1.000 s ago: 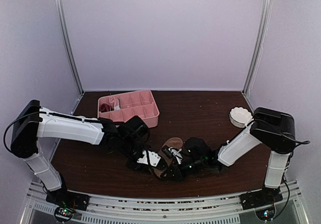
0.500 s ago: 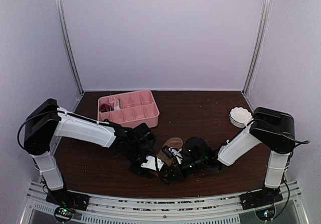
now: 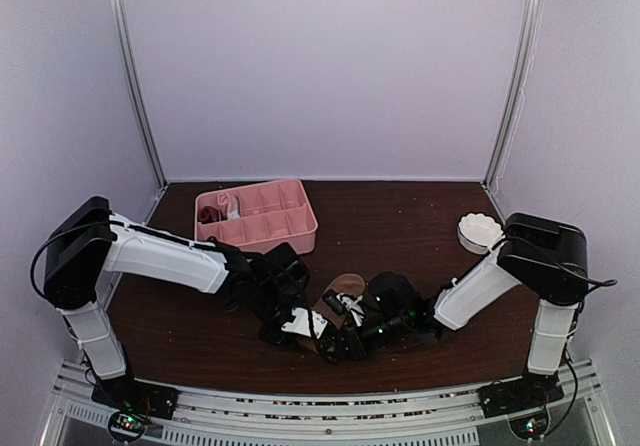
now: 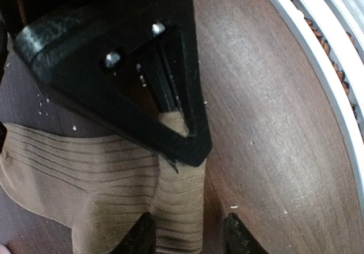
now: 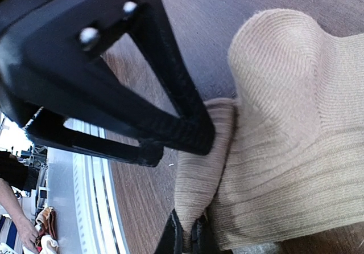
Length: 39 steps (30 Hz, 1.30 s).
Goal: Roll the socks
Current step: Roll the sock at the center of the board.
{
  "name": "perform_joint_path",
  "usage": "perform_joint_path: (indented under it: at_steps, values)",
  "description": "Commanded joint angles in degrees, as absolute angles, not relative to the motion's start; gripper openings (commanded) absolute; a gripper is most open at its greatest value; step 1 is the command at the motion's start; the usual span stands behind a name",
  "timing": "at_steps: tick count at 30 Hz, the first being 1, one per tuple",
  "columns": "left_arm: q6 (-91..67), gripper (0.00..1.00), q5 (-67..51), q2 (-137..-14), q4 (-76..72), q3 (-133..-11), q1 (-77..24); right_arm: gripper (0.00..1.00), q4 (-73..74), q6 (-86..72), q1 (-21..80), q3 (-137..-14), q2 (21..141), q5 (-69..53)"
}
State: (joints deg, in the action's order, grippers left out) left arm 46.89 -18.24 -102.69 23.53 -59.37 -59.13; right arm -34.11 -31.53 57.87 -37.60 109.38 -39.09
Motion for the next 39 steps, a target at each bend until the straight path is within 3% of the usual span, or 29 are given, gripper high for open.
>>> perform_joint_path:
  at_steps: [1, 15, 23, 28, 35, 39]
  values:
    - [45.71, 0.41, -18.86, -99.97, 20.76, -58.15, -59.88, 0.00, -17.20, -31.93, 57.83, -33.94, 114.33, -36.73]
    - [46.84, 0.40, -15.86, -106.03, 20.27, -59.18, -59.95, 0.00, -17.36, -31.99, 57.76, -33.83, 113.95, -37.25]
    - [46.91, 0.19, -15.68, -108.40, 23.35, -60.93, -59.94, 0.00, -20.67, -33.95, 57.34, -32.41, 112.29, -36.77]
    - [43.84, 0.06, -21.82, -110.99, 33.02, -65.16, -58.17, 0.18, -22.70, -34.45, 57.23, -30.18, 108.84, -30.65]
    - [39.72, 0.01, -34.92, -118.25, 46.03, -72.03, -52.66, 0.29, -25.62, -33.88, 57.48, -26.58, 102.47, -22.99]
    - [38.53, 0.01, -38.13, -121.23, 50.22, -75.39, -51.94, 0.30, -26.19, -33.32, 57.55, -24.35, 98.55, -19.75]
